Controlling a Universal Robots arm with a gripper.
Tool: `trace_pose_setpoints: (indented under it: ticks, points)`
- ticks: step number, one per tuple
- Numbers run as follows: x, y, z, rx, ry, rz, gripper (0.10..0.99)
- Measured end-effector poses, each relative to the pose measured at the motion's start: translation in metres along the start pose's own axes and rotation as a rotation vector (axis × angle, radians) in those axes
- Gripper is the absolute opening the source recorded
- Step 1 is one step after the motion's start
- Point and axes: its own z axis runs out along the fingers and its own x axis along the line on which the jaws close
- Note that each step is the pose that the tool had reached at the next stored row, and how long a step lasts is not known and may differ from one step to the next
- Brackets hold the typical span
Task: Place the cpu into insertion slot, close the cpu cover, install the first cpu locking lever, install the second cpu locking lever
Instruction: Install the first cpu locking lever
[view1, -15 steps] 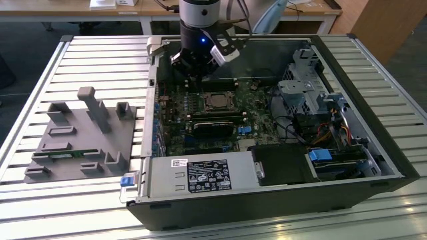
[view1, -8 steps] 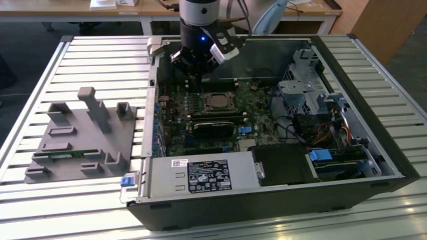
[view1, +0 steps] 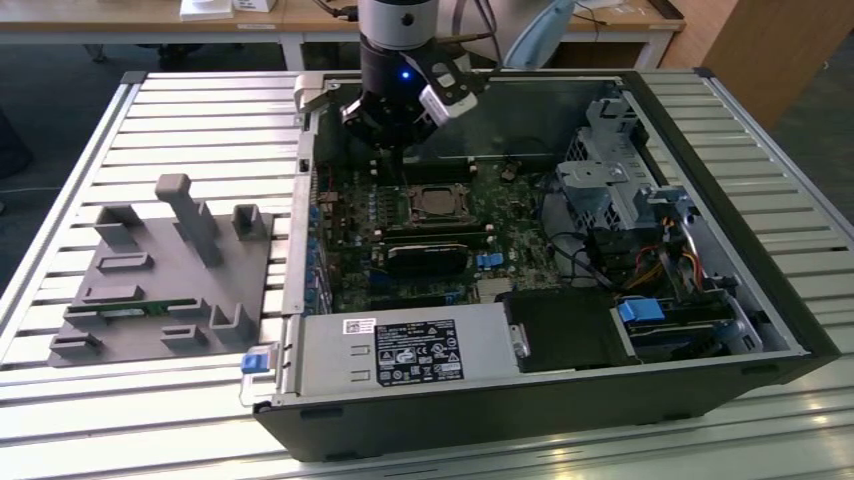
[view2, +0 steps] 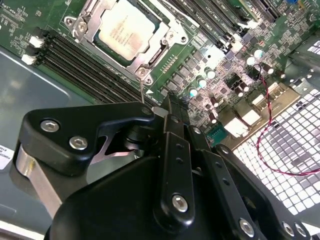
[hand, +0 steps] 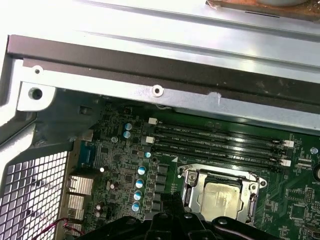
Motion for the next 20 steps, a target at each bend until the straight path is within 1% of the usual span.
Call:
trace_pose_setpoints:
  ticks: [3,6,12,20]
  points:
    - [0.0005,0.0004,0.0000,0.000,0.0000,0.000,0.114]
    - [0.0030,0.0018,0.0001,0.000,0.0001,0.000,0.114]
    - [0.0034,0.0100,0.0008,0.000,-0.0001,0.000,0.114]
    - [0.0034,0.0148,0.0043,0.000,-0.0001,0.000,0.114]
